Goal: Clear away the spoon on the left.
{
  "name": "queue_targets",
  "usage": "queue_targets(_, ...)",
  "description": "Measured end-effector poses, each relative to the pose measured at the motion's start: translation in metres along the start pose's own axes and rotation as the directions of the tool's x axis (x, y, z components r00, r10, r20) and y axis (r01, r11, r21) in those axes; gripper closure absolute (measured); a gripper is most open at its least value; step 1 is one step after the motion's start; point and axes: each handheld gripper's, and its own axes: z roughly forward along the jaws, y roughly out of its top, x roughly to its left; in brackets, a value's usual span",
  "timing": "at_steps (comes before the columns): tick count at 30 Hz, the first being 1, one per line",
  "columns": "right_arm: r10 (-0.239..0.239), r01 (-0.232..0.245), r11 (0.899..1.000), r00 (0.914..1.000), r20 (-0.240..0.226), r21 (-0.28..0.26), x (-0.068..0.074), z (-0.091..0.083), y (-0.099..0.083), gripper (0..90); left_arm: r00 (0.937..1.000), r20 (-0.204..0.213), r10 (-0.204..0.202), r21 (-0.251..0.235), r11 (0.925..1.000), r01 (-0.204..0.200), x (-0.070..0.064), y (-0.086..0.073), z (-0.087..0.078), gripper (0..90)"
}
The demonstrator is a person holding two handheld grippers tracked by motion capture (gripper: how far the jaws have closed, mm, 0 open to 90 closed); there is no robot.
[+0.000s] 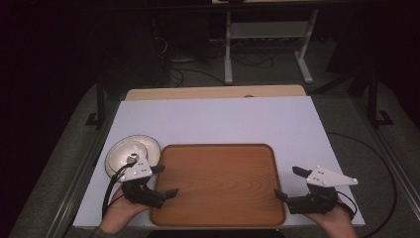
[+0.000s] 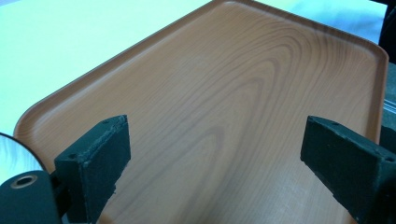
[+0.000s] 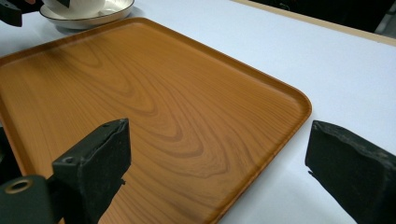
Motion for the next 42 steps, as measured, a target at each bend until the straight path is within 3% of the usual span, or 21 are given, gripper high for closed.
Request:
queue_targets(10, 0.0, 0.0, 1.0, 1.0, 0.003, -0.002, 0.0, 0.0, 0.0, 6.3, 1.0, 0.009, 0.001, 0.001, 1.0, -0.001, -0.002, 0.001, 0.0, 8.3)
queue_targets(15, -0.001, 0.001, 1.0, 1.0, 0.002, -0.002, 0.001, 0.0, 0.0, 6.3, 0.9997, 0.025, -0.004, 0.001, 1.0, 0.004, -0.002, 0.0, -0.002, 15.3)
queue_targets(25, 0.005, -0.005, 1.0, 0.9999, 0.011, -0.013, 0.0, -0.001, 0.001, 6.4, 0.9987, 0.009, -0.051, 0.004, 0.9987, 0.051, 0.0, -0.003, -0.013, 52.8)
queue_targets(34, 0.007, -0.007, 1.0, 0.9999, 0.01, -0.019, 0.0, -0.001, 0.001, 6.5, 0.998, 0.005, -0.063, 0.021, 0.9978, 0.063, 0.002, -0.004, -0.015, 85.6)
queue_targets(36, 0.008, -0.008, 1.0, 0.9999, 0.01, -0.021, 0.0, -0.001, 0.001, 6.6, 0.9979, -0.002, -0.065, 0.022, 0.9977, 0.065, 0.002, -0.008, -0.019, 89.2)
queue_targets(42, 0.007, -0.007, 1.0, 0.9999, 0.012, -0.021, 0.0, 0.0, 0.002, 6.7, 0.9976, -0.014, -0.068, 0.033, 0.9971, 0.068, 0.004, -0.014, -0.024, 89.3)
